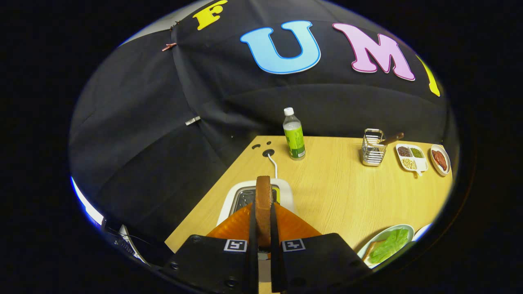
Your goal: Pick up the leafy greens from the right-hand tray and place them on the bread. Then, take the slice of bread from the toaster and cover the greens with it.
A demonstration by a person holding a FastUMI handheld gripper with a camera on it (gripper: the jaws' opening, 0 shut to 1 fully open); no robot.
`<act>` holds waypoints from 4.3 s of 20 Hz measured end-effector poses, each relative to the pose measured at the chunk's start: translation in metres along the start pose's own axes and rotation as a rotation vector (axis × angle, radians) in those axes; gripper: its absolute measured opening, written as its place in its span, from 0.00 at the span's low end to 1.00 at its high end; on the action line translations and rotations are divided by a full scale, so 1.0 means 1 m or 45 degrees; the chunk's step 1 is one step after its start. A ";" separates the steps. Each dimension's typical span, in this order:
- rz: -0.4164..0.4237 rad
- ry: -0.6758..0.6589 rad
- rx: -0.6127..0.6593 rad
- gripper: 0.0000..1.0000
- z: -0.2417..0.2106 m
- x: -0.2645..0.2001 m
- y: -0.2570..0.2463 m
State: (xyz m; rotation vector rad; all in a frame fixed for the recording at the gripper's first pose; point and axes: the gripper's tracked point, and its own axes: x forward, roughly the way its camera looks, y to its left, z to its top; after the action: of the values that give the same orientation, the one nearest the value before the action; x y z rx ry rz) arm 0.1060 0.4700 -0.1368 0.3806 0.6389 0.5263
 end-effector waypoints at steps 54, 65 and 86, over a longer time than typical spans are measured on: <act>-0.716 0.152 0.038 1.00 -0.167 -0.146 -0.339; -0.678 -0.021 0.022 1.00 -0.097 -0.199 -0.318; -0.592 -0.476 -0.146 0.99 0.042 -0.335 -0.282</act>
State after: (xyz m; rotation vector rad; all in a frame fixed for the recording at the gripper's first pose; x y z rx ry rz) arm 0.0015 0.0448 -0.0888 0.2030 0.3155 0.0409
